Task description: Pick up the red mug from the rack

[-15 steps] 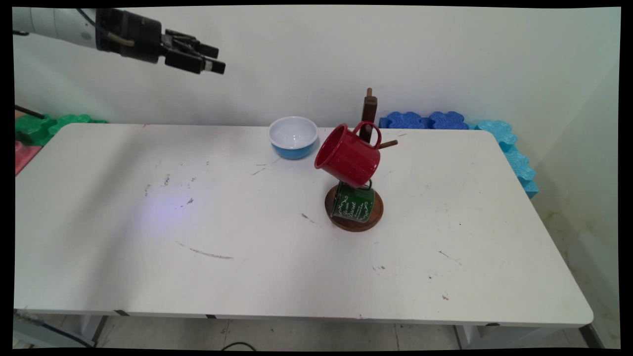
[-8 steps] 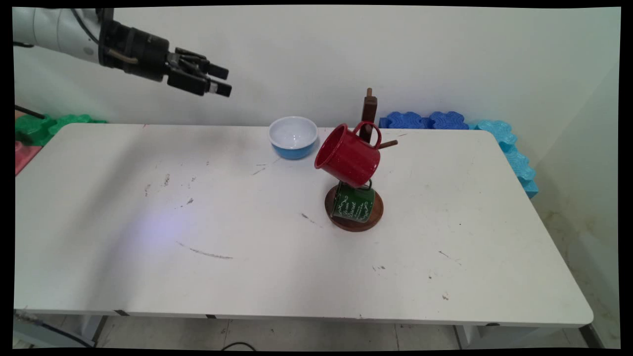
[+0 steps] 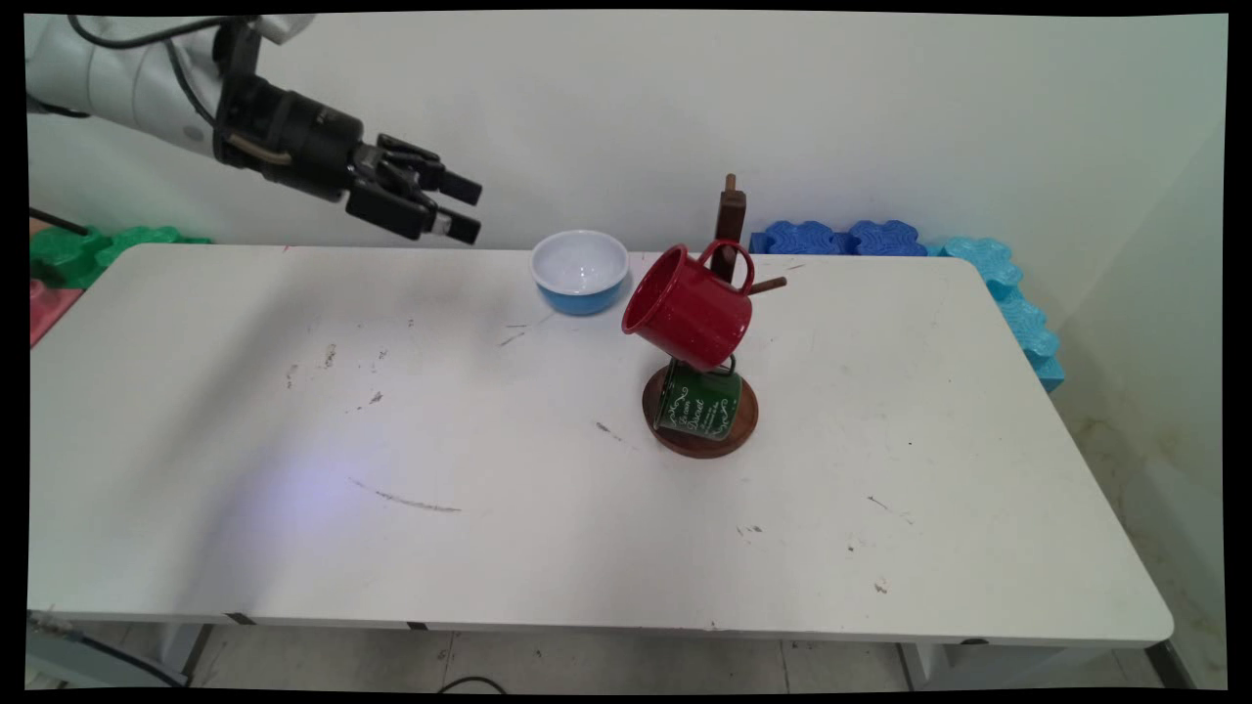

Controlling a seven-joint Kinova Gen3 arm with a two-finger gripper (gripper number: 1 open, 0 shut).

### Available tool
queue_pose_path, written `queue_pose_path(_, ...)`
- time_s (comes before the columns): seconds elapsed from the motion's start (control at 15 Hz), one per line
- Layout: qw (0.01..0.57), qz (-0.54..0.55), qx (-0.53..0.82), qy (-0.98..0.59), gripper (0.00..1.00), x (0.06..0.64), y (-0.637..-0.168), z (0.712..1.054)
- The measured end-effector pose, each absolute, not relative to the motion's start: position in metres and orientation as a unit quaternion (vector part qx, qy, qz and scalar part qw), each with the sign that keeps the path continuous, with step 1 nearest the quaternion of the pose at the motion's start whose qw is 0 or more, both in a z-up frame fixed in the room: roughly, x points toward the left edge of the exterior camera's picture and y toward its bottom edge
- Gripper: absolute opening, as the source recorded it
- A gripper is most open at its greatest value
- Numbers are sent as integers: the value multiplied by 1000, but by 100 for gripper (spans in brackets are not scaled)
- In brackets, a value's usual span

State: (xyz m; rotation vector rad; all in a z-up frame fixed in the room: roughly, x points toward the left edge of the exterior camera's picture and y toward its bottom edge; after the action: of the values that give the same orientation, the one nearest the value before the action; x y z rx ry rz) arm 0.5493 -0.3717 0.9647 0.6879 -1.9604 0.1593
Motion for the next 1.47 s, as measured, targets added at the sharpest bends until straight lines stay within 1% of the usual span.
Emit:
queue_pose_path(0.6,497,30,232,-835,100,507,-367,955)
queue_pose_path(1.47,494,37,171,-852,100,441,-388,936)
